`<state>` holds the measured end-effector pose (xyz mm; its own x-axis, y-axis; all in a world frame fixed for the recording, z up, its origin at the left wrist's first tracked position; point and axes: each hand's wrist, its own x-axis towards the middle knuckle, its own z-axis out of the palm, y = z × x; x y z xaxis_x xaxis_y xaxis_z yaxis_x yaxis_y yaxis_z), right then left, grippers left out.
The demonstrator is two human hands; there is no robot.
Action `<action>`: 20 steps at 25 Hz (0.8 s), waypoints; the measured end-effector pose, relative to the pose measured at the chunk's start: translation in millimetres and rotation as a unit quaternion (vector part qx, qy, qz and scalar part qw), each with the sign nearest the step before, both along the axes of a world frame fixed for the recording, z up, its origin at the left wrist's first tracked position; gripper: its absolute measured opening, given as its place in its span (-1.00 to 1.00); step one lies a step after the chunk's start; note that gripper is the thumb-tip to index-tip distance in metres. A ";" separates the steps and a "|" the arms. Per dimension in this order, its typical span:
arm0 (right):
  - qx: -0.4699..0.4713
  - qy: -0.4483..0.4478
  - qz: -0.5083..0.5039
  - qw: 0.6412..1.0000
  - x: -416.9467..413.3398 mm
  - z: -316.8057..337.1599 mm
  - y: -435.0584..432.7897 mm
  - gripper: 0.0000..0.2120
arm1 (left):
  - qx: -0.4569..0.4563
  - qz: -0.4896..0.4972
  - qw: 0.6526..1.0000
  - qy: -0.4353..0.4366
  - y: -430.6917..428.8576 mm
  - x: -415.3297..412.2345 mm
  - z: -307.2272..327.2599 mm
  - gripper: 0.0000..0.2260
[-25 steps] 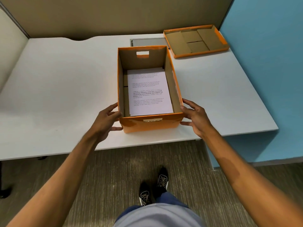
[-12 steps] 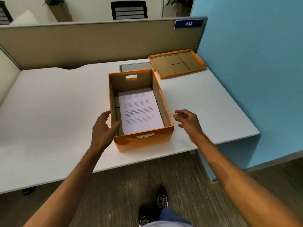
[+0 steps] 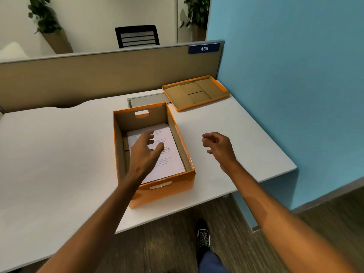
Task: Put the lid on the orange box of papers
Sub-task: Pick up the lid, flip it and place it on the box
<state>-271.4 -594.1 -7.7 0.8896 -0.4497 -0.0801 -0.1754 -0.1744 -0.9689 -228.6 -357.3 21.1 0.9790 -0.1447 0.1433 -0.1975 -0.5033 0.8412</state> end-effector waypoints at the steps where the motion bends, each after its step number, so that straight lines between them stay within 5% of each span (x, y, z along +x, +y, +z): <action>1: 0.003 -0.002 -0.001 1.000 6.8 0.6 -5.0 -0.77 | -0.004 -0.010 1.000 0.004 -10.6 6.3 1.8 -0.52; 12: 0.031 0.026 0.012 0.999 143.7 -25.1 -91.1 -0.81 | -0.015 0.000 1.000 0.026 -144.2 139.7 12.5 -0.53; 20: 0.108 0.107 -0.020 0.988 265.7 -63.2 -153.3 -0.87 | -0.019 0.063 0.988 0.137 -219.3 263.0 -29.4 -0.47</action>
<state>-5.7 -747.5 -70.9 0.8236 -0.4368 -0.3618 -0.3820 0.0443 -0.9231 34.4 -576.6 -8.3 0.9917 -0.0184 -0.1274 0.1033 -0.4759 0.8734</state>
